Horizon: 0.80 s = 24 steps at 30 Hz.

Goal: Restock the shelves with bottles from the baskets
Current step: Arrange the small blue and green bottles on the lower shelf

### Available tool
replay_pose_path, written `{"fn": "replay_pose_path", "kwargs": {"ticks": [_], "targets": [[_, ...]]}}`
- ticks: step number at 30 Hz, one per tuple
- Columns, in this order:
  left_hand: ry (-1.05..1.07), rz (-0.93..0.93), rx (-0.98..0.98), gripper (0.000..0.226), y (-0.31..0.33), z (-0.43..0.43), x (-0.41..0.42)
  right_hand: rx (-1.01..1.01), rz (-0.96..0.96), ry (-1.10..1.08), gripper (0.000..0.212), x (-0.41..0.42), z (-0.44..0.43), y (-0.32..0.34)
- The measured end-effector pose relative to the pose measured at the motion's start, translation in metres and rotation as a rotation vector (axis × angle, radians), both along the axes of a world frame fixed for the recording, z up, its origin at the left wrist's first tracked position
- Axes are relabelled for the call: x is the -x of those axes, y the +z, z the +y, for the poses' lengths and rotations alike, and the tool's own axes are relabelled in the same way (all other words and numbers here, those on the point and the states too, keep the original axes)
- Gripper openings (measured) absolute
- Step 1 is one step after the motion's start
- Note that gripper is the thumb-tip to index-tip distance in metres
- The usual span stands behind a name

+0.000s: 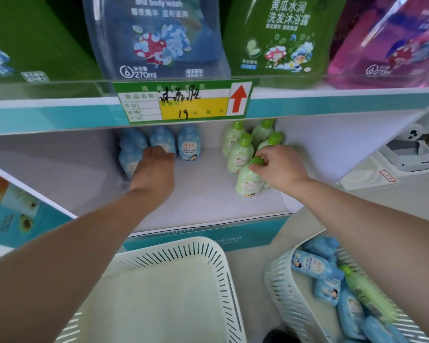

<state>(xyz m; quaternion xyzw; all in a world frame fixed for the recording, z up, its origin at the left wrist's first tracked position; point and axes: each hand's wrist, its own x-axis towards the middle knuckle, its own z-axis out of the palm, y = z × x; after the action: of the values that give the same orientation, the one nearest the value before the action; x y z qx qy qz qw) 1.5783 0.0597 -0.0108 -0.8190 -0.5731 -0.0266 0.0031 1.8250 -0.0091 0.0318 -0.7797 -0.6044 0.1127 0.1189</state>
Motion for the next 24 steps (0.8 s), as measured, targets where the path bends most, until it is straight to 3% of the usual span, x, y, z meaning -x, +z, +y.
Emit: {"fn": "replay_pose_path", "kwargs": {"ticks": [18,24], "targets": [[-0.072,-0.008,0.251,0.041,-0.010,-0.047,-0.029,0.029,-0.110,0.040,0.030,0.002,0.021,-0.001],[-0.091,-0.007,0.268,0.040,0.000,-0.058,-0.038,-0.050,-0.044,0.031,0.037,0.004,0.001,0.003]]}}
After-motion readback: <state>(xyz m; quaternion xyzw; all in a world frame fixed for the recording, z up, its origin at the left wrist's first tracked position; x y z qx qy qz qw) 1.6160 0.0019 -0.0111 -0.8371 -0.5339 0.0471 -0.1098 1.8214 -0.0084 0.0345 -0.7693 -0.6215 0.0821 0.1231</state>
